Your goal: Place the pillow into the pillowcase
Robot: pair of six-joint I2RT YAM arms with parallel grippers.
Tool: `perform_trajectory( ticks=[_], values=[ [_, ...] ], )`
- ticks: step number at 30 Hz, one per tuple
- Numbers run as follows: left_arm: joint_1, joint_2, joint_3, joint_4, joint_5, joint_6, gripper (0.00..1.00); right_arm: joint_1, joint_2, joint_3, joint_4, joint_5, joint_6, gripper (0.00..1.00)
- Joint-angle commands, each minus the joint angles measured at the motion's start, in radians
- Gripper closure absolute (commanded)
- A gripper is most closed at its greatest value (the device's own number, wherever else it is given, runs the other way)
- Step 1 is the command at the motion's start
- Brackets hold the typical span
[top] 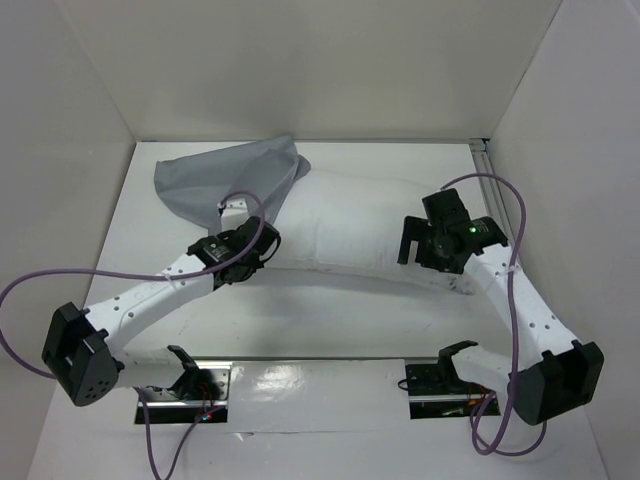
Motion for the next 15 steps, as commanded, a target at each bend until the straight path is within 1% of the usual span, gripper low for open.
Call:
perform_trajectory(
  ticks=[1,4,5,6,7,8,11,12,14,15],
  values=[
    [-0.010,0.011,0.075,0.032,0.016,0.032,1.00,-0.007,0.008,-0.068,0.019,-0.068,0.027,0.00],
    [-0.010,0.033,0.102,0.032,0.016,0.054,1.00,-0.007,0.059,-0.088,0.131,-0.116,0.038,0.00],
    [-0.010,0.045,0.121,0.032,0.028,0.054,1.00,-0.007,0.070,-0.088,0.216,-0.139,0.038,0.08],
    [-0.010,0.054,0.131,0.032,0.028,0.063,1.00,-0.007,0.080,-0.088,0.269,-0.156,0.026,0.31],
    [-0.010,0.054,0.145,0.032,0.048,0.077,1.00,-0.007,0.103,-0.088,0.310,-0.167,0.026,0.67],
    [-0.010,0.065,0.176,0.032,0.062,0.087,1.00,-0.007,0.114,-0.088,0.381,-0.167,0.026,1.00],
    [-0.032,0.108,0.243,0.042,0.108,0.133,1.00,0.028,0.133,-0.016,0.455,-0.216,0.046,1.00],
    [-0.048,0.126,0.304,0.042,0.129,0.133,1.00,0.051,0.145,0.030,0.505,-0.216,0.055,1.00],
    [-0.091,0.196,0.377,0.042,0.154,0.143,1.00,0.134,0.188,0.090,0.521,-0.216,0.073,1.00],
    [-0.110,0.224,0.460,0.042,0.166,0.159,1.00,0.166,0.208,0.118,0.521,-0.216,0.086,1.00]
  ],
)
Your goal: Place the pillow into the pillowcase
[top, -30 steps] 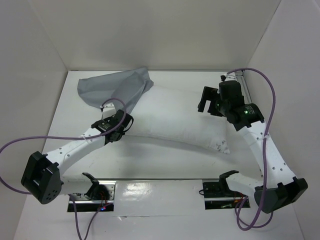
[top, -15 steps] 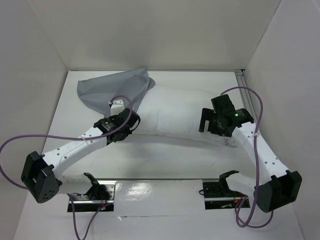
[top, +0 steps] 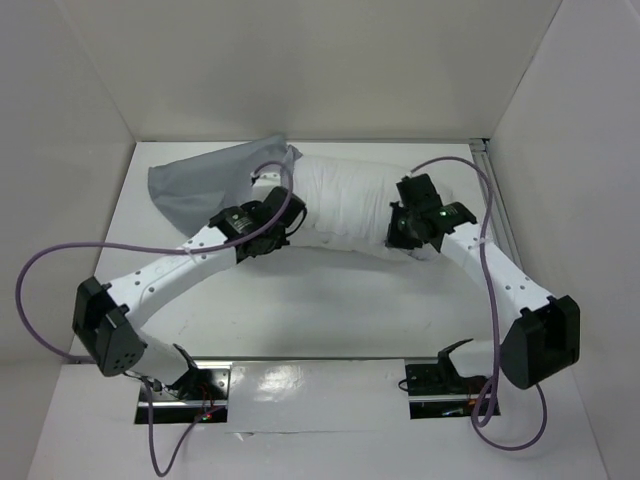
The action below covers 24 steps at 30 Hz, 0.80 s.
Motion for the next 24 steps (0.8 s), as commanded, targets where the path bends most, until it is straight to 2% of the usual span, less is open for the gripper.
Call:
perform_trajectory(
  ticks=[1,4,6,9,12,14,15,18,21,24],
  values=[
    [-0.088,0.080,0.202,0.087,0.115,0.044,1.00,0.173,0.051,0.174,0.242,-0.101,0.068,1.00],
    [-0.160,0.189,0.396,0.048,0.138,0.081,1.00,0.296,0.077,0.211,0.268,-0.061,0.098,1.00],
    [-0.182,0.235,0.503,0.039,0.179,0.101,1.00,0.326,0.077,0.221,0.268,-0.027,0.124,1.00],
    [-0.182,0.246,0.580,0.048,0.202,0.127,1.00,0.314,0.015,0.187,0.268,-0.016,0.150,1.00],
    [-0.133,0.255,0.637,0.048,0.242,0.175,1.00,0.254,-0.058,0.153,0.269,-0.016,0.150,1.00],
    [-0.124,0.264,0.738,-0.007,0.251,0.220,1.00,0.228,-0.105,0.176,0.218,-0.001,0.118,1.00],
    [-0.124,0.264,0.834,-0.037,0.251,0.236,1.00,0.217,-0.120,0.197,0.150,0.008,0.104,1.00],
    [-0.124,0.246,0.962,-0.167,0.297,0.258,1.00,0.217,-0.189,0.289,0.033,0.053,0.066,1.00],
    [-0.176,0.156,0.984,-0.234,0.317,0.247,1.00,0.217,-0.266,0.349,-0.131,0.108,0.055,1.00],
    [-0.196,0.085,0.909,-0.286,0.378,0.192,1.00,0.217,-0.323,0.380,-0.293,0.125,0.067,1.00]
  ],
)
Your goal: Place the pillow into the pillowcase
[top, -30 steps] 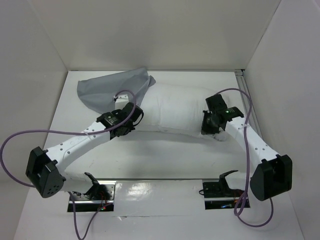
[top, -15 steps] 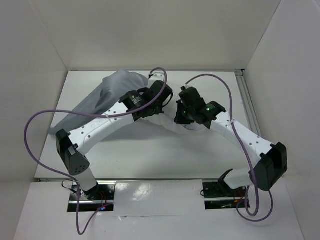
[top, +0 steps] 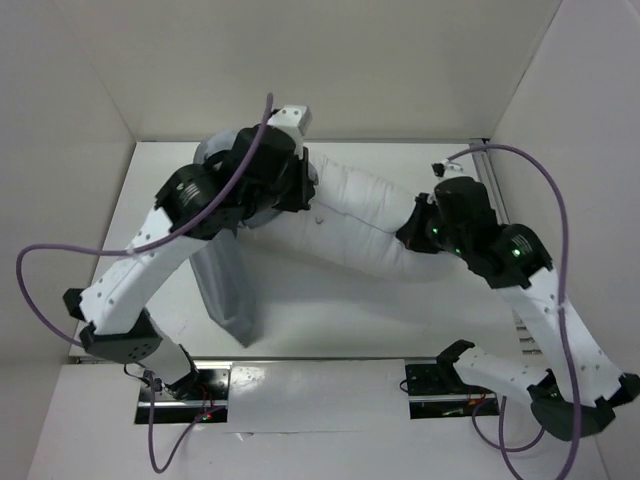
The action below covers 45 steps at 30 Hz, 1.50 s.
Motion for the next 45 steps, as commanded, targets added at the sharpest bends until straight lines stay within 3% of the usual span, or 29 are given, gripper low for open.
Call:
perform_trajectory(
  ticks=[1,5,9,13,16,20,21,22,23,24,25,27,28,30,31,33,35,36,39,42,43,45],
  values=[
    [-0.068,-0.134,-0.022,-0.032,0.165,-0.046,1.00,0.015,-0.069,0.098,-0.137,0.038,-0.006,1.00],
    [-0.078,-0.188,-0.091,-0.120,0.250,-0.120,1.00,0.015,-0.081,0.187,-0.285,0.049,0.032,1.00],
    [-0.078,-0.198,-0.114,-0.221,0.301,-0.177,1.00,0.015,-0.072,0.276,-0.323,-0.052,0.041,1.00],
    [-0.066,-0.130,-0.050,-0.262,0.206,-0.149,1.00,0.005,-0.020,0.259,-0.294,-0.050,0.067,1.00],
    [0.104,-0.046,-0.064,-0.168,0.201,-0.033,1.00,0.005,0.011,0.169,-0.166,0.051,0.068,1.00],
    [0.270,0.112,-0.024,0.046,0.254,0.117,1.00,-0.088,0.217,0.146,0.046,0.181,-0.072,1.00],
    [0.292,0.226,0.008,0.076,0.254,0.141,0.60,-0.143,0.265,0.146,0.090,0.147,-0.098,1.00],
    [0.309,0.293,0.134,0.077,0.211,0.159,0.34,-0.266,0.312,0.177,0.165,0.098,-0.142,1.00],
    [0.335,0.360,0.216,0.054,0.199,0.190,0.14,-0.321,0.406,0.190,0.202,0.017,-0.155,0.64],
    [0.344,0.423,0.313,0.019,0.189,0.201,0.05,-0.364,0.452,0.211,0.223,0.007,-0.155,0.42],
    [0.344,0.506,0.473,-0.036,0.168,0.201,0.00,-0.420,0.492,0.283,0.223,0.007,-0.155,0.28],
    [0.364,0.473,0.467,-0.006,0.168,0.213,0.00,-0.462,0.566,0.336,0.214,0.016,-0.155,0.09],
    [0.364,0.420,0.320,0.038,0.156,0.213,0.01,-0.482,0.566,0.359,0.198,0.017,-0.155,0.08],
    [0.390,0.216,0.093,0.193,0.125,0.222,0.13,-0.525,0.542,0.377,0.229,-0.008,-0.155,0.06],
    [0.390,0.159,0.047,0.224,0.084,0.213,0.20,-0.534,0.520,0.339,0.241,-0.008,-0.155,0.04],
    [0.437,0.053,0.002,0.241,0.073,0.213,0.45,-0.547,0.473,0.295,0.266,-0.022,-0.155,0.04],
    [0.464,0.026,-0.018,0.207,0.097,0.204,0.63,-0.547,0.410,0.223,0.281,-0.055,-0.169,0.04],
    [0.477,0.026,-0.018,0.177,0.097,0.192,0.66,-0.533,0.390,0.199,0.281,-0.056,-0.169,0.04],
    [0.487,0.037,-0.070,0.028,0.106,0.120,0.63,-0.510,0.312,0.095,0.257,-0.053,-0.179,0.03],
    [0.456,-0.001,-0.260,0.050,0.114,0.086,0.56,-0.510,0.250,-0.021,0.232,-0.043,-0.189,0.03],
    [0.456,-0.036,-0.315,0.079,0.114,0.075,0.45,-0.519,0.236,-0.047,0.232,-0.033,-0.189,0.01],
    [0.430,-0.047,-0.418,0.127,0.082,0.051,0.32,-0.554,0.216,-0.123,0.218,-0.046,-0.199,0.01]
  ],
)
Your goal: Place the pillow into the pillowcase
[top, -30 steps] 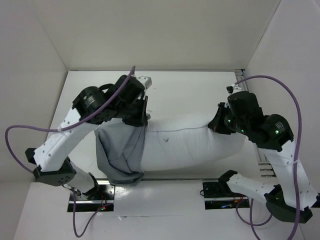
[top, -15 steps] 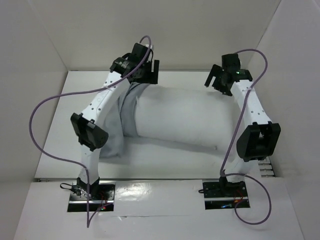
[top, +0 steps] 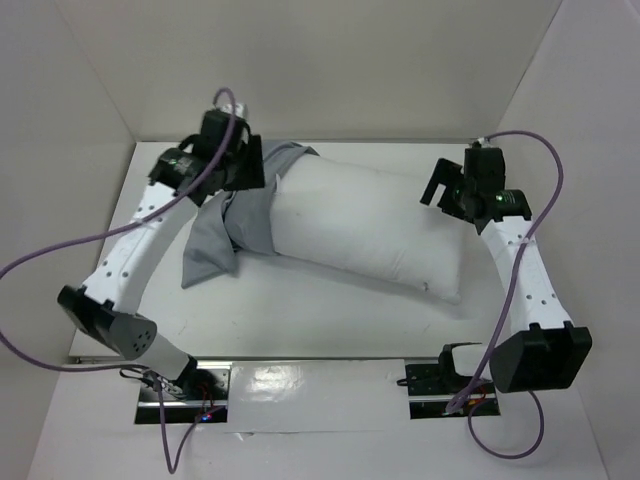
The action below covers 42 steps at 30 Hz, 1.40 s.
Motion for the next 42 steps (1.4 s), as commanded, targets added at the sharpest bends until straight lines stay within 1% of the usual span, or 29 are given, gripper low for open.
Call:
perform_trajectory(
  ticks=[1,2,5,6,7,10,13,16,17,18,20,24,25,26,27,28,29,30,31,32,33,34,35,37,38,39,40,41,42],
  values=[
    [-0.039,0.050,-0.143,-0.005,-0.037,-0.063,0.30,-0.048,-0.023,-0.098,-0.019,-0.028,-0.029,0.01],
    [-0.048,0.041,-0.178,0.009,-0.049,-0.063,0.26,-0.063,-0.023,-0.115,-0.019,-0.050,-0.038,0.01],
    [-0.060,0.062,-0.188,0.036,-0.087,-0.074,0.26,-0.120,-0.032,-0.179,-0.019,-0.125,-0.048,0.01],
    [-0.060,0.079,-0.188,0.036,-0.124,-0.074,0.26,-0.141,-0.032,-0.200,-0.019,-0.137,-0.048,0.01],
    [-0.069,0.079,-0.188,0.036,-0.140,-0.074,0.26,-0.141,-0.032,-0.210,-0.019,-0.147,-0.048,0.01],
    [-0.070,0.143,-0.188,0.064,-0.150,-0.054,0.26,-0.164,-0.023,-0.234,-0.008,-0.147,-0.048,0.01],
    [-0.070,0.194,-0.167,0.064,-0.172,-0.054,0.29,-0.186,-0.003,-0.247,-0.008,-0.147,-0.048,0.01],
    [-0.070,0.249,-0.154,0.064,-0.161,-0.054,0.39,-0.213,0.008,-0.268,0.001,-0.136,-0.036,0.01],
    [-0.070,0.260,-0.154,0.053,-0.161,-0.054,0.44,-0.214,0.008,-0.279,0.010,-0.145,-0.035,0.01],
    [-0.070,0.272,-0.145,0.053,-0.161,-0.054,0.44,-0.226,0.017,-0.279,0.010,-0.145,-0.035,0.01],
    [-0.070,0.272,-0.145,0.053,-0.161,-0.054,0.49,-0.226,0.026,-0.279,0.020,-0.159,-0.023,0.01],
    [-0.070,0.281,-0.099,0.041,-0.127,-0.042,0.80,-0.226,0.044,-0.288,0.052,-0.212,0.011,0.01],
    [-0.070,0.290,-0.084,0.041,-0.111,-0.033,1.00,-0.226,0.054,-0.302,0.062,-0.228,0.011,0.01],
    [-0.079,0.290,-0.067,0.027,-0.100,-0.020,1.00,-0.226,0.054,-0.316,0.075,-0.245,0.023,0.01],
    [-0.105,0.290,-0.050,0.015,-0.089,-0.020,1.00,-0.211,0.054,-0.325,0.092,-0.303,0.035,0.06],
    [-0.125,0.301,-0.007,0.015,-0.059,-0.005,1.00,-0.197,0.054,-0.337,0.139,-0.335,0.035,0.28],
    [-0.173,0.310,0.017,0.006,-0.042,0.012,1.00,-0.154,0.054,-0.357,0.168,-0.367,0.070,0.48],
    [-0.201,0.324,0.049,-0.003,-0.019,0.021,1.00,-0.126,0.054,-0.357,0.199,-0.416,0.090,0.71],
    [-0.230,0.342,0.135,-0.017,0.003,0.021,1.00,-0.094,0.054,-0.368,0.258,-0.427,0.116,0.89],
    [-0.256,0.362,0.181,-0.029,0.032,0.021,1.00,-0.027,0.054,-0.368,0.294,-0.444,0.171,1.00],
    [-0.302,0.414,0.232,-0.051,0.058,0.033,1.00,0.007,0.042,-0.348,0.335,-0.484,0.196,1.00],
    [-0.319,0.444,0.343,-0.062,0.087,0.033,1.00,0.042,0.041,-0.327,0.387,-0.475,0.224,1.00],
    [-0.344,0.473,0.397,-0.062,0.163,0.033,1.00,0.108,0.025,-0.263,0.404,-0.460,0.260,1.00],
    [-0.353,0.558,0.500,-0.071,0.251,0.033,1.00,0.157,0.012,-0.187,0.418,-0.414,0.279,1.00],
    [-0.353,0.583,0.599,-0.059,0.346,0.033,1.00,0.174,0.012,-0.100,0.418,-0.404,0.279,1.00],
    [-0.353,0.603,0.638,-0.041,0.392,0.012,1.00,0.206,0.012,-0.061,0.418,-0.404,0.279,1.00],
    [-0.353,0.616,0.666,-0.015,0.431,-0.002,1.00,0.226,0.012,-0.026,0.409,-0.357,0.279,1.00],
    [-0.341,0.616,0.679,0.057,0.499,-0.017,1.00,0.246,0.003,0.026,0.383,-0.328,0.279,1.00],
    [-0.329,0.616,0.657,0.090,0.532,-0.051,1.00,0.282,0.003,0.040,0.373,-0.302,0.279,1.00]
  ],
)
